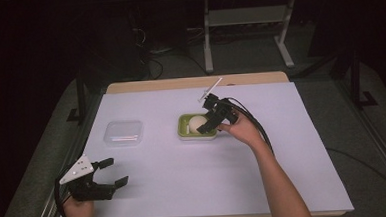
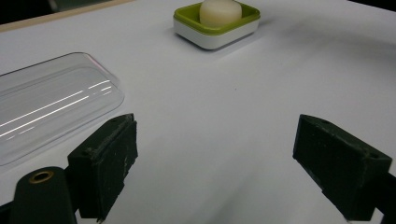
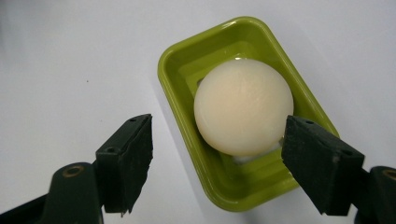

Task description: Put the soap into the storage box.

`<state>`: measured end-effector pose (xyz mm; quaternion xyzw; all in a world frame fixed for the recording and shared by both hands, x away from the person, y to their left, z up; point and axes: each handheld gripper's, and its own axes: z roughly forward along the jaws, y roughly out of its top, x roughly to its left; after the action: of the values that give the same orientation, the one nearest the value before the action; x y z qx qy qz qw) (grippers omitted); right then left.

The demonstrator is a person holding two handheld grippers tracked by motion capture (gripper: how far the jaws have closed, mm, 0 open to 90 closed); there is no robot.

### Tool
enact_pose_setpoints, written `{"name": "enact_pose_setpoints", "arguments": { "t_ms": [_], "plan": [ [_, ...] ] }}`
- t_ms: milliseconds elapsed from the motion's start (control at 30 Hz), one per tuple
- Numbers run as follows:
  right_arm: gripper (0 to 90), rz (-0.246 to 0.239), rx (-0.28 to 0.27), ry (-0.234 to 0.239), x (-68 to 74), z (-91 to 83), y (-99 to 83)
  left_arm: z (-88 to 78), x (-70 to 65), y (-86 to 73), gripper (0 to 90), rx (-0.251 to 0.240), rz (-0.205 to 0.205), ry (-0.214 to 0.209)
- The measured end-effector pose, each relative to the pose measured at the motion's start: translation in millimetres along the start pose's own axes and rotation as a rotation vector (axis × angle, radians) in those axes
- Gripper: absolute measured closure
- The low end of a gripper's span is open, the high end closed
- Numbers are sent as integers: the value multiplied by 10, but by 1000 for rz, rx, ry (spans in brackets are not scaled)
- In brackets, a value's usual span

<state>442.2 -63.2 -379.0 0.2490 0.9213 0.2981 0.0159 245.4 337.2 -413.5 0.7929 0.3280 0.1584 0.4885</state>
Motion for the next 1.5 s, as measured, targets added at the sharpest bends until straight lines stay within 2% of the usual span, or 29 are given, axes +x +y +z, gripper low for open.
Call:
{"name": "enact_pose_setpoints", "arguments": {
  "t_ms": [267,733,767,967,1033,1267,1367,1467,1500],
  "plan": [
    [230,0,-13,22,26,-49,-116,-3,-1,-1,132,0,-2,1],
    [230,3,-27,18,101,-177,-299,9,-13,4,132,5,1,-4],
    [230,18,-23,21,116,-190,-310,9,-12,3,132,3,0,-5],
    [229,8,-32,11,116,-207,-397,5,-9,0,132,-1,-3,-4],
    [220,25,-20,17,113,-215,-453,7,-8,0,132,0,0,-4],
    [221,34,-27,17,116,-268,-583,9,-13,2,132,3,0,-4],
    [228,8,-49,2,135,-312,-622,9,-13,1,131,2,-2,-3],
    [229,18,-55,2,146,-343,-645,8,-12,1,132,2,-1,-2],
    [229,41,-59,7,163,-371,-672,7,-14,-1,132,3,-3,-1]
  ]
}}
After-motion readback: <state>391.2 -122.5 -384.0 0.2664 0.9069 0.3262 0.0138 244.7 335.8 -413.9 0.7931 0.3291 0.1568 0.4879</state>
